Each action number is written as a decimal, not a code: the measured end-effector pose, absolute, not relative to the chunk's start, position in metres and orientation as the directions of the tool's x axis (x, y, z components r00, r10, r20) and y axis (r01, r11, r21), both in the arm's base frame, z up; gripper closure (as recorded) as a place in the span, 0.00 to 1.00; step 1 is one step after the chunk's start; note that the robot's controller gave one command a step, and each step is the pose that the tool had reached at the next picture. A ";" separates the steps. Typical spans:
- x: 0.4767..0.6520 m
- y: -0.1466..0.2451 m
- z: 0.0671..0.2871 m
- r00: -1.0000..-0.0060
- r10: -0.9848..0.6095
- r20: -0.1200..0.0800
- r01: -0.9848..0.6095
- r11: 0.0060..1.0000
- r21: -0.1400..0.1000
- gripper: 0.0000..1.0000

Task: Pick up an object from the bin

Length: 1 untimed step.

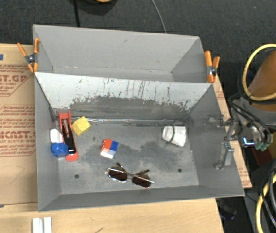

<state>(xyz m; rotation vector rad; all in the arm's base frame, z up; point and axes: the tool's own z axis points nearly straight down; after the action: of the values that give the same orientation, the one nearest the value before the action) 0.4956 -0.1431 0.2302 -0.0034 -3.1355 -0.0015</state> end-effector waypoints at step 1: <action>0.497 -0.142 0.234 -1.000 0.000 -0.002 0.000 1.000 0.000 0.00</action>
Offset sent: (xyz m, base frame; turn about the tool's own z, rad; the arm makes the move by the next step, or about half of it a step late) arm 0.0548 0.0260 -0.1602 0.3601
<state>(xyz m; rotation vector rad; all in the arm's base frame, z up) 0.4974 -0.1423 0.2344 -0.0002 -3.1436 0.0007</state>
